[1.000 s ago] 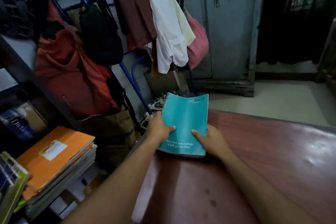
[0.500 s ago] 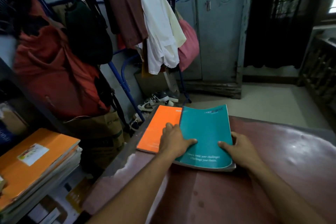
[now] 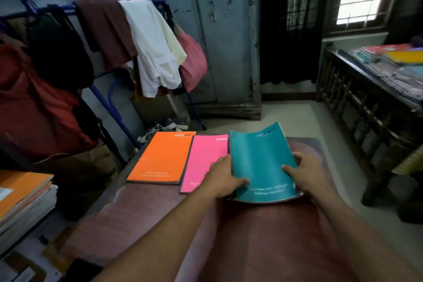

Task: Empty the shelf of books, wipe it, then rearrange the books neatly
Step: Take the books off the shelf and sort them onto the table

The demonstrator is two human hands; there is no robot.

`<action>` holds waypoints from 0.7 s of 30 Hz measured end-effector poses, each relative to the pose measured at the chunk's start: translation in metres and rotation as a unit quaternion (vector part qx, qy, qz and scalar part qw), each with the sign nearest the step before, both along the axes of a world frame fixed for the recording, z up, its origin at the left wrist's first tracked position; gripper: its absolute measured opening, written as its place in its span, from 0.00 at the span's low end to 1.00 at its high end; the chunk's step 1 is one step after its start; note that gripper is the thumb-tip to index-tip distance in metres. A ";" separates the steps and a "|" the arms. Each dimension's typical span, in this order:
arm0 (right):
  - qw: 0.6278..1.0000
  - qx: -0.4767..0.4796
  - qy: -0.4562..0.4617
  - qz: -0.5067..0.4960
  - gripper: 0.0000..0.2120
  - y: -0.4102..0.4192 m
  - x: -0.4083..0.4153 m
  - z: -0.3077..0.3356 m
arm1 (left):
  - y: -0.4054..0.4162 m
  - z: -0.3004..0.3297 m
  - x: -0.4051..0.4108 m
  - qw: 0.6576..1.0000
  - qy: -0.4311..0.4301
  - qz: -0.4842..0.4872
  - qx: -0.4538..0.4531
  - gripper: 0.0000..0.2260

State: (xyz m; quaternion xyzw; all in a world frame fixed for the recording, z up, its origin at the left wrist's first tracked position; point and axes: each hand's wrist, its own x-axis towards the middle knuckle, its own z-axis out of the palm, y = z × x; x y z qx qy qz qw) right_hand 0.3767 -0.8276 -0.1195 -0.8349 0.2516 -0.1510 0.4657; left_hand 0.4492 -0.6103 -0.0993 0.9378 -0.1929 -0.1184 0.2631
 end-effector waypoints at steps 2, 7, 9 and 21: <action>0.999 -0.009 0.009 -0.045 0.15 -0.023 -0.021 -0.003 | -0.014 -0.007 -0.017 0.999 0.015 -0.042 0.003 0.41; 0.994 -0.034 0.040 -0.096 0.18 -0.042 -0.052 0.002 | -0.047 -0.015 -0.050 0.988 0.000 -0.128 0.083 0.47; 0.994 -0.052 0.031 -0.087 0.17 -0.039 -0.057 0.004 | -0.050 -0.015 -0.056 0.990 0.008 -0.128 0.051 0.44; 0.988 0.023 0.113 0.105 0.33 0.029 -0.209 0.025 | 0.057 -0.037 -0.187 0.989 -0.035 -0.141 -0.022 0.28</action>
